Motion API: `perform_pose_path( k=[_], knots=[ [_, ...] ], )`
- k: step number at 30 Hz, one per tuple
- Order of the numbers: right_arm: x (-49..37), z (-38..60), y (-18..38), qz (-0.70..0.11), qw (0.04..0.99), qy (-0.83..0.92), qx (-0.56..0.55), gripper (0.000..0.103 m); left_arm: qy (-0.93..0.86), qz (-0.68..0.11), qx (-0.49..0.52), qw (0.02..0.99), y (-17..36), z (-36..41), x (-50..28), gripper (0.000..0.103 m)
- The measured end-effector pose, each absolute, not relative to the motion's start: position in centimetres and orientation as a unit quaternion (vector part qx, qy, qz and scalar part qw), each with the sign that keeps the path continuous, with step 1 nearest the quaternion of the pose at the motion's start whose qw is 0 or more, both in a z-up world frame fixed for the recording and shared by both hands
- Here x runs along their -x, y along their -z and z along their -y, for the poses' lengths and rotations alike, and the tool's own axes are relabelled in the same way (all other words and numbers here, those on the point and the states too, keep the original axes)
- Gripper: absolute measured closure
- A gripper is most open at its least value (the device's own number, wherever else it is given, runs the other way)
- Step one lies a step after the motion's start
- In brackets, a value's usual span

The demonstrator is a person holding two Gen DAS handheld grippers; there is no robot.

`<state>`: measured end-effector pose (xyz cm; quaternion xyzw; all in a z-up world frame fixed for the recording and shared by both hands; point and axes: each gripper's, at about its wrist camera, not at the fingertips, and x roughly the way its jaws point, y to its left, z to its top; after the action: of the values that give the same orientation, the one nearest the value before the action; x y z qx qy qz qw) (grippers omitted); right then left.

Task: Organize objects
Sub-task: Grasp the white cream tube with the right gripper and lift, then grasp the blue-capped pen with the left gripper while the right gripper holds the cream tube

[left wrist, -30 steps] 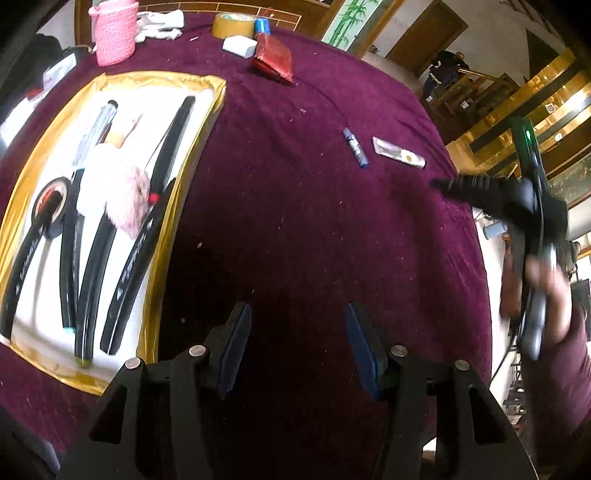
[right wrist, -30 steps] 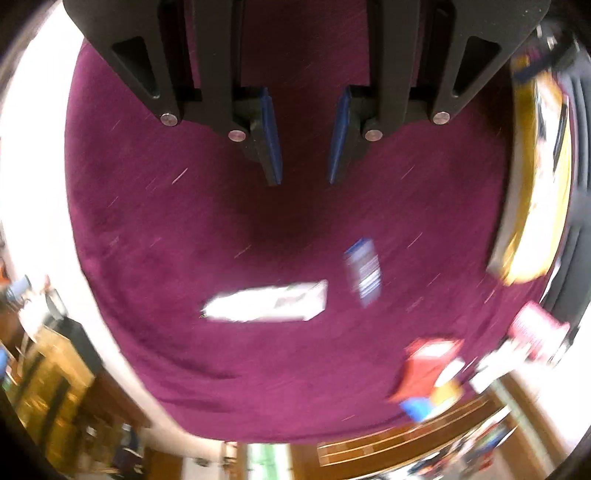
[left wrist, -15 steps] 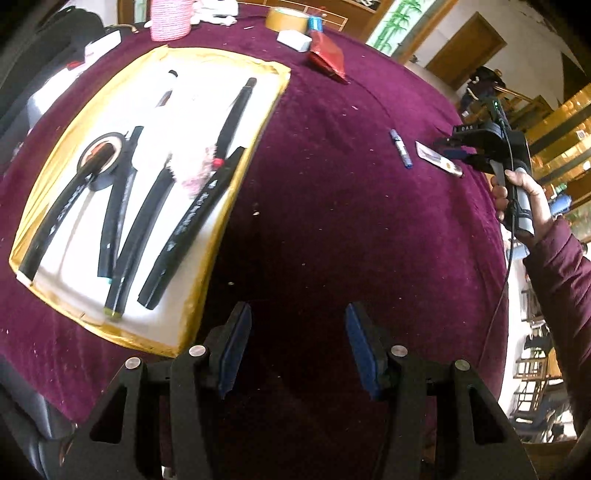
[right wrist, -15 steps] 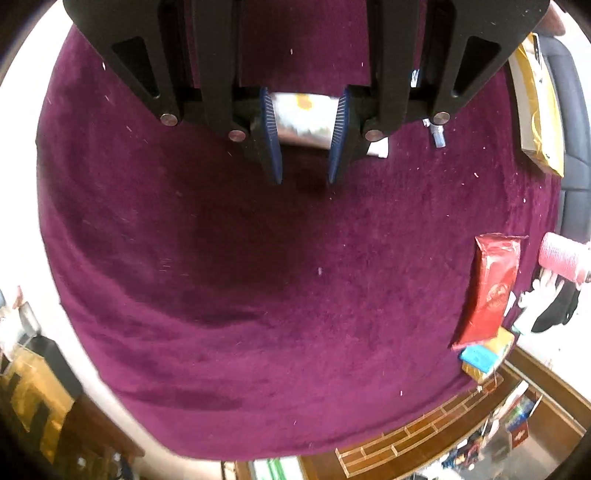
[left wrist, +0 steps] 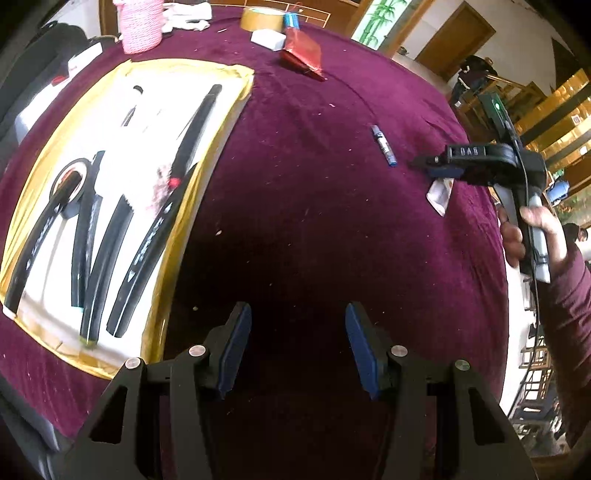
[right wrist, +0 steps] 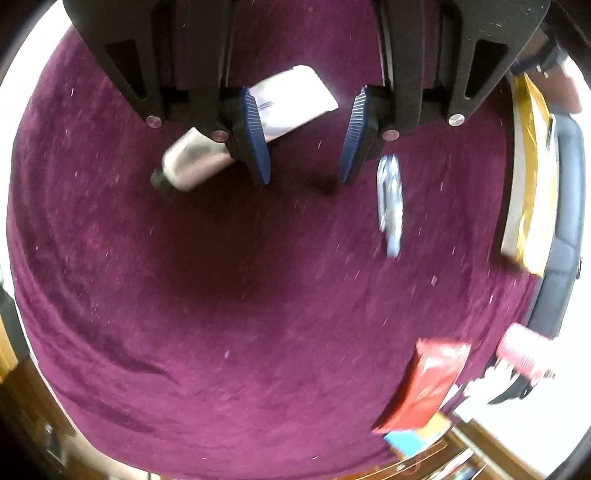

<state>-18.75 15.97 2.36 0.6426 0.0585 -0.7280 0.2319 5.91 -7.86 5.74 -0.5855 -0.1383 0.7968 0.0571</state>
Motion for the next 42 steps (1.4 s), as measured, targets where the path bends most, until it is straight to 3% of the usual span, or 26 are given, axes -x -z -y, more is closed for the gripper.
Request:
perform_pose_path(
  k=[7, 12, 15, 27, 28, 30, 42],
  knots=[
    [15.8, -18.8, -2.1, -0.040, 0.232, 0.703, -0.672, 0.065, -0.804, 0.136, 0.576, 0.062, -6.4, 7.5, -4.5, 0.056],
    [15.8, -23.7, -5.9, 0.039, 0.190, 0.760, -0.620, 0.065, -0.805, 0.139, 0.572, 0.070, -6.8, 6.7, -3.6, 0.056],
    [16.4, -24.6, -6.6, 0.013, 0.123, 0.797, -0.591, 0.053, -0.803, 0.131, 0.578, 0.071, -6.6, 5.8, -3.3, 0.056],
    [16.9, -20.1, -2.1, -0.092, 0.069, 0.800, -0.589, 0.053, -0.822, 0.088, 0.558, 0.064, -8.0, 3.6, -2.1, 0.056],
    [16.9, -20.0, -2.2, -0.088, 0.068, 0.802, -0.587, 0.054, -0.826, 0.080, 0.555, 0.061, -8.2, 3.4, -2.0, 0.056],
    [17.0, -20.3, -2.4, -0.079, 0.065, 0.801, -0.590, 0.073, -0.831, 0.064, 0.550, 0.058, -8.4, 3.1, -1.8, 0.056],
    [12.6, -23.7, -3.0, -0.063, 0.084, 0.782, -0.614, 0.072, -0.846, -0.042, 0.530, 0.047, -8.5, -0.7, 0.0, 0.056]
  ],
)
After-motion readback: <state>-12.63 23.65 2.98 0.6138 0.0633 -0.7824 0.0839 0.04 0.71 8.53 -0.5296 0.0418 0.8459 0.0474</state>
